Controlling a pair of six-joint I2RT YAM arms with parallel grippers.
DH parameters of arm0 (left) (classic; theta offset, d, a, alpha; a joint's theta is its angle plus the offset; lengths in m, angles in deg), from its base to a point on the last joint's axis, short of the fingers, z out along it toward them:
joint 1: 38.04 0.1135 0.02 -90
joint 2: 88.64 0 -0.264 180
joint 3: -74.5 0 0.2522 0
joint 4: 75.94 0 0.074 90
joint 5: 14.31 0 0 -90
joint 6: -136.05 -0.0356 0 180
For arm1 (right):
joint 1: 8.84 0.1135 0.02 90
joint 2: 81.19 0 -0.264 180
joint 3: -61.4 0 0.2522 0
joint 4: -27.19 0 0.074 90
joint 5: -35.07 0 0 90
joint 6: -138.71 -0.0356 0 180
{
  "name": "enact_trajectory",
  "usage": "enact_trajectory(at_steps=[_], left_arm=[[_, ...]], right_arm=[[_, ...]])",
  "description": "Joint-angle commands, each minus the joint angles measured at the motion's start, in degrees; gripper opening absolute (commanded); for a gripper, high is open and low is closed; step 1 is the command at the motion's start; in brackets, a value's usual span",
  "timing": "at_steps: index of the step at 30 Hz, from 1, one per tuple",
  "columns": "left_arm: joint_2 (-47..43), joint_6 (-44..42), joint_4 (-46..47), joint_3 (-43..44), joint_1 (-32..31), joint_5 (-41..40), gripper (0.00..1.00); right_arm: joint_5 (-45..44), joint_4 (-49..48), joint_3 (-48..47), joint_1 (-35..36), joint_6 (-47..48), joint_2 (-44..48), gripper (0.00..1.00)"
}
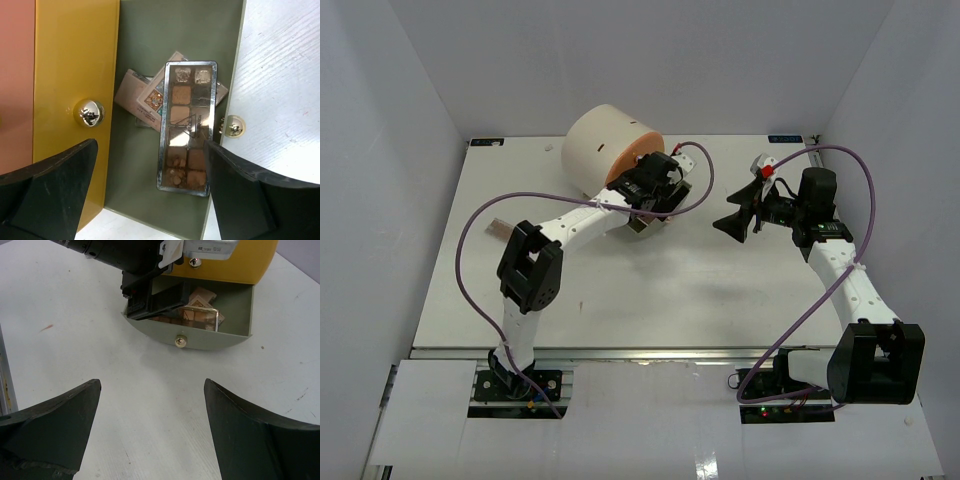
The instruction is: Organize the makeup
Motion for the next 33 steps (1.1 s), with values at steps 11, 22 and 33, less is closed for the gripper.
enact_trajectory(at_steps=[11, 22, 33], left_arm=[[-30.28, 19.31, 5.55, -18.13, 4.48, 9.06, 0.98], [-44.2, 47.22, 0.95, -41.14, 48.65, 30.58, 0.98], [-19.56, 55.98, -5.96, -31.56, 58.23, 27.38, 0.98]], right_arm=[[1.99, -0.28, -0.43, -0.65, 0.55, 0.88, 0.9], [2.52, -0.44, -0.34, -0.9, 0.16, 1.15, 0.9], [1.93, -0.19, -0.18, -1.07, 0.4, 0.9, 0.9]])
